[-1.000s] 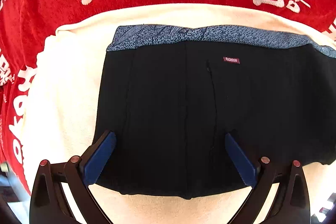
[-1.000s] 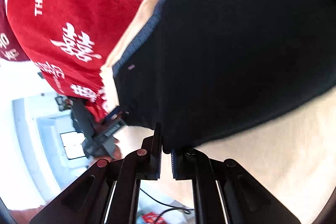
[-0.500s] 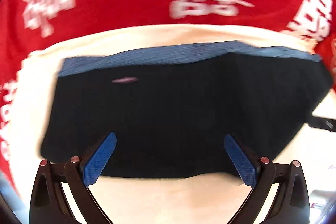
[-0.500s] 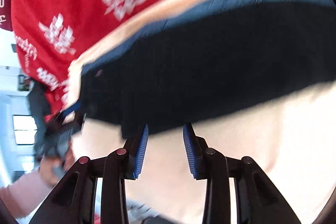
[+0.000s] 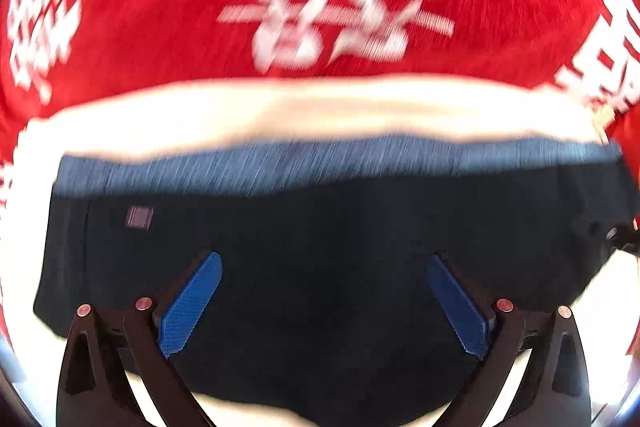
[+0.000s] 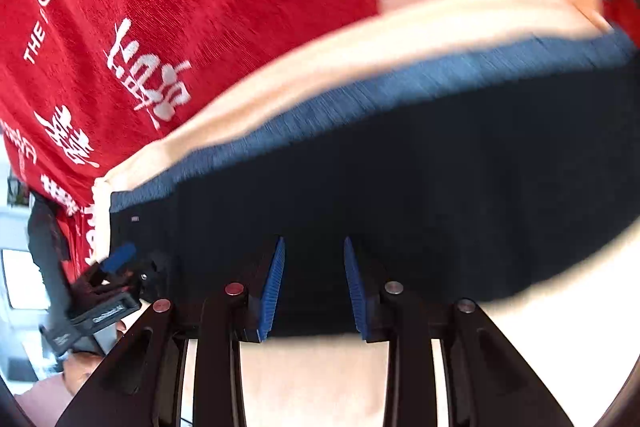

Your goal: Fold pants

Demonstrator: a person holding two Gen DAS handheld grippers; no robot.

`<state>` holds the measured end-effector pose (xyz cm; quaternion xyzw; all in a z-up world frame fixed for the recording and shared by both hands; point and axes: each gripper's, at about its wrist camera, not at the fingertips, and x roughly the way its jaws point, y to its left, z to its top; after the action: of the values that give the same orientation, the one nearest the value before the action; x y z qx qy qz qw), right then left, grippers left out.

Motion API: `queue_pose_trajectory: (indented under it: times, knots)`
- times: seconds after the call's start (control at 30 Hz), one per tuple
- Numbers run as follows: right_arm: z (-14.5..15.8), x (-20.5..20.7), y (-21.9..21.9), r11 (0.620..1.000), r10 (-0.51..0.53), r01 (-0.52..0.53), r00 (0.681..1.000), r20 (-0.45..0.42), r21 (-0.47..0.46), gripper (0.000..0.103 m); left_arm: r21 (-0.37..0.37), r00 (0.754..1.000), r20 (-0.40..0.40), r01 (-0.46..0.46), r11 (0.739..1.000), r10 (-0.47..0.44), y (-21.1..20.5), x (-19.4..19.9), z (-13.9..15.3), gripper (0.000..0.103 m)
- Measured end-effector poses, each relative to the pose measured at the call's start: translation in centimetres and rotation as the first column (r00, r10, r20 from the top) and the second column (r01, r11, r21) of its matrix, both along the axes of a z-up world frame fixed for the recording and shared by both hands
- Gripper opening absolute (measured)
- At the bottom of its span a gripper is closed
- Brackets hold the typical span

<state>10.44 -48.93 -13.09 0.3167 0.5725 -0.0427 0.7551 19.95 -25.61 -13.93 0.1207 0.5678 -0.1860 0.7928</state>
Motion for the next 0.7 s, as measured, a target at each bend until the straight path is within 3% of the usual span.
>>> queue_pose_trajectory:
  times: [0.13,0.17,0.2,0.3,0.37,0.47,0.6,0.7]
  knots:
    - [-2.6,4.3,0.3,0.997,0.059,-0.061,0.998,-0.028,-0.047,0.034,0.085,0.997,0.010,-0.074,0.994,0.073,-2.8,3.1,-3.6,0.103]
    - [-2.8,5.0,0.0,0.996,0.065,-0.065,0.998,-0.007,-0.054,0.034,0.074,0.995,-0.001,-0.096,0.993,0.097,-2.6,3.7,-4.4,0.103]
    - [-2.7,5.1,-0.4,0.995,0.065,-0.065,0.998,0.001,-0.076,0.034,0.018,0.990,-0.008,-0.137,0.990,0.137,-1.8,4.3,-4.7,0.103]
    - [-2.8,5.4,-2.6,0.987,0.020,-0.020,1.000,-0.006,-0.162,0.034,-0.015,0.984,-0.039,-0.174,0.985,0.173,-0.9,5.3,-5.2,0.103]
    - [-2.9,5.5,-4.3,0.974,-0.041,0.034,0.999,-0.029,-0.223,0.034,-0.006,0.985,-0.035,-0.168,0.986,0.168,-0.5,5.5,-5.0,0.103]
    - [-1.9,4.6,-6.2,0.972,-0.122,0.109,0.991,-0.048,-0.208,0.037,0.052,0.988,-0.009,-0.155,0.987,0.155,0.0,5.2,-3.6,0.103]
    - [0.9,1.6,-4.9,0.980,-0.070,0.064,0.997,-0.024,-0.186,0.062,0.072,0.996,-0.001,-0.091,0.993,0.091,-0.3,2.8,-1.0,0.103]
    - [1.6,-1.7,-2.6,0.984,-0.043,0.035,0.998,-0.044,-0.172,0.063,0.070,0.996,-0.043,-0.074,0.995,0.077,0.1,-1.1,-0.5,0.103]
